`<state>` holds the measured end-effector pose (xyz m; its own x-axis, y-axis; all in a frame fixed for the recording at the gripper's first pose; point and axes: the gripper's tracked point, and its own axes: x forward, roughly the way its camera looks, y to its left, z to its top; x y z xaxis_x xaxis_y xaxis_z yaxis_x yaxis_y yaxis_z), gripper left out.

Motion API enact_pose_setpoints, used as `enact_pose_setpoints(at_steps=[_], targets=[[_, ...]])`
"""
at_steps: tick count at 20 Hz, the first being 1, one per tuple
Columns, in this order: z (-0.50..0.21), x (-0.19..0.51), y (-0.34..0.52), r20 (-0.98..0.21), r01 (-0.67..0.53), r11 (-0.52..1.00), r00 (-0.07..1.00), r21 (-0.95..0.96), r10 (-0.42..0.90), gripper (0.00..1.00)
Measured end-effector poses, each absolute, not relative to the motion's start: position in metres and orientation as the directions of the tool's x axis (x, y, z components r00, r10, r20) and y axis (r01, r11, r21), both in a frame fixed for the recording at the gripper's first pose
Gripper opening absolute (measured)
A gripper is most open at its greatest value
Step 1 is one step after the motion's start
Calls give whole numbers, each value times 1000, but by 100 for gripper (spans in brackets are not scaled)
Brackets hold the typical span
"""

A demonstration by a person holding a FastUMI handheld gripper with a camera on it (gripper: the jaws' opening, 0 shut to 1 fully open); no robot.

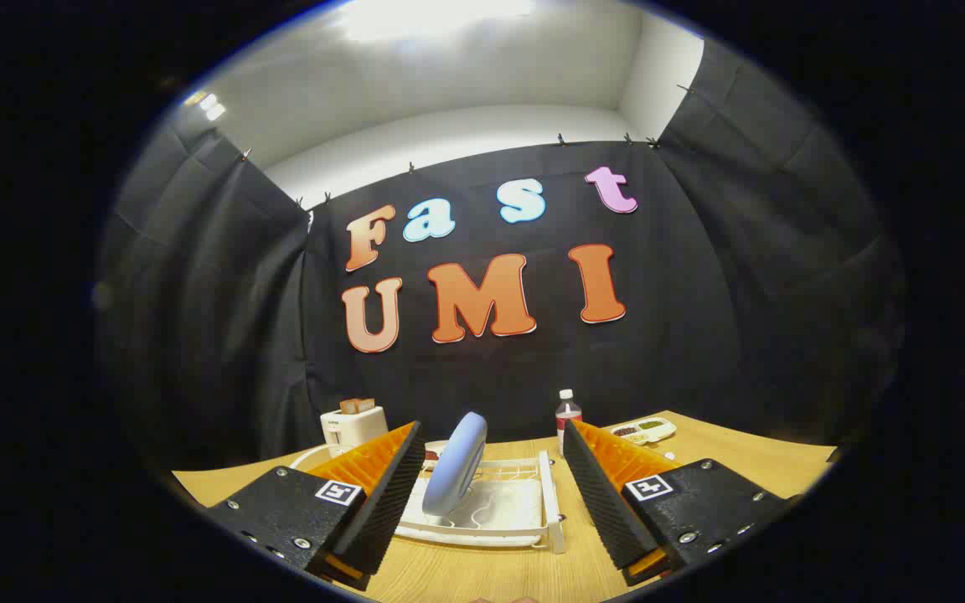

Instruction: Take the plate from the dish rack, then take the spoon from the basket and place it into the plate.

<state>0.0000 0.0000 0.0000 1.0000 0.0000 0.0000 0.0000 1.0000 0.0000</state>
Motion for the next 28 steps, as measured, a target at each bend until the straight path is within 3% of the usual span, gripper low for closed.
enact_pose_setpoints(at_steps=[6,16,28], targets=[[4,9,13,10,-22,997,1000,-70,23,98],[17,29,15,-24,-22,1000,999,6,22,98],[-1,71,17,-134,-89,995,988,-43,82,98]])
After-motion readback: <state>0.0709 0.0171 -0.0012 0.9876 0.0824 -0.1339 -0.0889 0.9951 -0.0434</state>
